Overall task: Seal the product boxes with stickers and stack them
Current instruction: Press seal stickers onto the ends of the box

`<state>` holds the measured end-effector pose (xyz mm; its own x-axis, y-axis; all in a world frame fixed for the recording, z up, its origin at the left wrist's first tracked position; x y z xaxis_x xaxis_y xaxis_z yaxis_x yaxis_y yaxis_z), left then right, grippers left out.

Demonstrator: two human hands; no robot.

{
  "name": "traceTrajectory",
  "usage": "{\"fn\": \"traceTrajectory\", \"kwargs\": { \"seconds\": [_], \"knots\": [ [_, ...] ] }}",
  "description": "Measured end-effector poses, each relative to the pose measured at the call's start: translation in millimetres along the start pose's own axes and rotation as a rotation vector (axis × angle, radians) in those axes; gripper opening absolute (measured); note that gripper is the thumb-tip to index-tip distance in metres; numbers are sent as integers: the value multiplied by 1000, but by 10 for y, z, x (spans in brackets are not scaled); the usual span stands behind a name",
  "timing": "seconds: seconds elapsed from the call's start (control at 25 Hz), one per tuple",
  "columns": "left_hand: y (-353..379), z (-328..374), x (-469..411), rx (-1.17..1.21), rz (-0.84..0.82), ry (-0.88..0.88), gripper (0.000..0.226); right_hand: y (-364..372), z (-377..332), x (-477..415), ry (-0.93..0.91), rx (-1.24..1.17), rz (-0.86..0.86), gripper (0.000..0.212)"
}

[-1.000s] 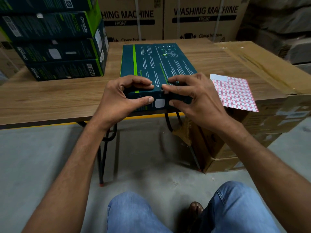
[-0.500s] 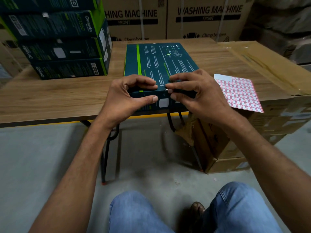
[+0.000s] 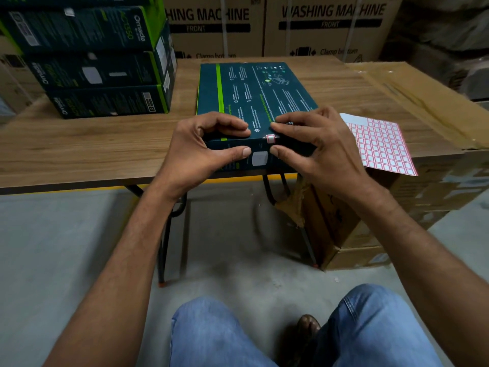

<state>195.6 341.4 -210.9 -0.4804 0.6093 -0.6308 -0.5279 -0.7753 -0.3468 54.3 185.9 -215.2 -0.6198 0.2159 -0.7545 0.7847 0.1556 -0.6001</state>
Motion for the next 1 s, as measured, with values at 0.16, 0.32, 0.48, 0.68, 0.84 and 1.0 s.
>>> {"fn": "traceTrajectory", "kwargs": {
  "seconds": [0.16,0.32,0.48,0.68,0.84,1.0],
  "knots": [
    [-12,6,3,-1,3,2,42,-13,-63,-32,23,-90,36,37],
    [2,-24,5,16,13,-21,42,25,-74,-33,11,-59,29,32],
    [-2,-8,7,6,5,-21,42,19,56,-11,54,-41,-54,50],
    [-6,11,14,-2,11,-18,42,10,24,-40,137,-189,84,25],
    [-6,18,10,-17,4,-9,42,59,-44,-37,50,-135,33,25],
    [-9,31,19,-13,4,-8,43,18,-45,-16,48,-115,71,26]
  ]
}}
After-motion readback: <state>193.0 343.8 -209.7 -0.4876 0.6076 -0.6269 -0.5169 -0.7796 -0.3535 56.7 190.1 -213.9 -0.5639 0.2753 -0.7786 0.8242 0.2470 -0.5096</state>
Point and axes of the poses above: each hand's wrist, its own x-axis away from the middle knuckle, its own y-axis out of the palm, z = x × y, the point moved 9 cm from there along -x, towards the middle knuckle, and after that the axes turned 6 degrees about z, right-handed, at the moved point
